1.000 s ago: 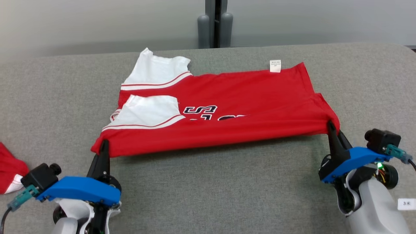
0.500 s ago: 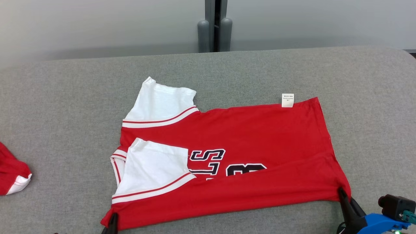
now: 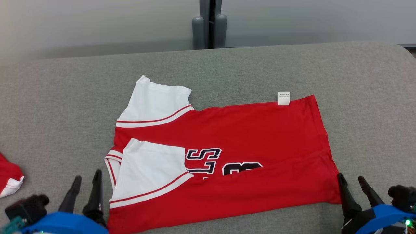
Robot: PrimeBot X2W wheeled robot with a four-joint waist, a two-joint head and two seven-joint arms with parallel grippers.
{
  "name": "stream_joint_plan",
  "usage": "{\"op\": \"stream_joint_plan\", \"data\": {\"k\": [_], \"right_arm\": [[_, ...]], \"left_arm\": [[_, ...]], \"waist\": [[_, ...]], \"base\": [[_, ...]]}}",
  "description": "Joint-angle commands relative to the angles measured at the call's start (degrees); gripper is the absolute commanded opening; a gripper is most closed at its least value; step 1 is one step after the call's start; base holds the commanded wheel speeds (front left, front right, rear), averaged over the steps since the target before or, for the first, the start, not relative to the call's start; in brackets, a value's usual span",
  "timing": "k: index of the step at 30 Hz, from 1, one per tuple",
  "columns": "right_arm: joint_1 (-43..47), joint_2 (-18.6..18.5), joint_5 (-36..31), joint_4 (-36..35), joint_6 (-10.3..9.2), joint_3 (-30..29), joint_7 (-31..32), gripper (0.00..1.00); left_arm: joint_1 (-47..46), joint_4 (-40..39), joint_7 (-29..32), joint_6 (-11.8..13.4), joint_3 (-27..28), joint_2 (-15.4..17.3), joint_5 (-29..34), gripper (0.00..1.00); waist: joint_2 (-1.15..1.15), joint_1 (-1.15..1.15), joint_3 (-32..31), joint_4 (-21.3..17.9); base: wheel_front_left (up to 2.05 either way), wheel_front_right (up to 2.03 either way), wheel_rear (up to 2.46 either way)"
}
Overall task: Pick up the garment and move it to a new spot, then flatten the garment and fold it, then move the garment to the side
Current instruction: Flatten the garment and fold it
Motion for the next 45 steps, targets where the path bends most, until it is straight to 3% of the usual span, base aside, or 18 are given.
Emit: {"op": "stream_joint_plan", "data": {"k": [1, 4, 9, 16, 25, 36, 37, 38, 40, 45], "right_arm": [[-1.21, -0.09, -0.76, -0.78, 0.01, 0.12, 0.11, 1.0], [-3.74, -0.1, -2.44, -2.71, 0.01, 0.76, 1.23, 1.0], [-9.98, -0.12, -5.48, -5.42, 0.01, 2.81, 3.68, 1.0], [-19.05, -0.11, -8.17, -4.14, 0.01, 10.75, 6.82, 1.0], [-26.82, -0.27, -8.72, -1.23, 0.01, 20.02, 9.26, 1.0], [-30.53, -0.79, -7.41, 1.03, 0.01, 22.04, 8.35, 1.0], [-30.92, -0.83, -7.49, 1.29, 0.01, 21.95, 8.4, 1.0], [-31.43, -0.86, -7.65, 1.56, 0.01, 21.75, 8.47, 1.0], [-32.67, -0.98, -7.85, 2.34, 0.01, 21.39, 8.92, 1.0], [-37.61, -2.06, -8.79, 4.65, 0.01, 19.09, 10.68, 1.0]], "left_arm": [[-2.2, -1.0, 0.67, 0.14, -0.22, 0.94, 0.85, 1.0], [-8.6, -3.55, 4.2, 0.4, -1.12, 5.14, 4.35, 1.0], [-23.99, -5.09, 12.79, -1.2, -2.6, 12.06, 8.76, 1.0], [-44.39, 2.23, 27.45, -4.77, -7.37, 18.53, 12.86, 1.0], [-55.28, 14.13, 40.61, -8.57, -11.47, 21.05, 12.52, 1.0], [-58.41, 18.63, 45.46, -10.31, -13.51, 20.92, 10.82, 1.0], [-58.6, 18.77, 45.51, -10.34, -13.61, 20.75, 10.71, 0.78], [-58.66, 18.84, 45.58, -10.35, -13.72, 20.59, 10.7, 0.42], [-58.74, 18.99, 45.29, -10.32, -13.91, 20.27, 10.8, 0.0], [-60.12, 18.29, 42.28, -10.38, -13.55, 19.09, 10.88, 0.0]], "waist": [[0.0, 0.0, 0.17, -0.11], [0.0, 0.0, 1.28, -0.57], [0.0, 0.0, 5.05, -2.12], [0.0, 0.0, 11.83, -5.97], [0.0, 0.0, 18.61, -11.51], [0.0, 0.0, 21.66, -14.62], [0.0, 0.0, 21.75, -14.69], [0.0, 0.0, 21.81, -14.69], [0.0, 0.0, 21.86, -14.54], [0.0, 0.0, 22.04, -12.94]], "base": [[0.0, 0.0, 0.0], [0.0, 0.0, 0.0], [0.0, 0.0, 0.0], [0.0, 0.0, 0.0], [0.0, 0.0, 0.0], [0.0, 0.0, 0.0], [0.0, 0.0, 0.0], [0.0, 0.0, 0.0], [0.0, 0.0, 0.0], [0.0, 0.0, 0.0]]}}
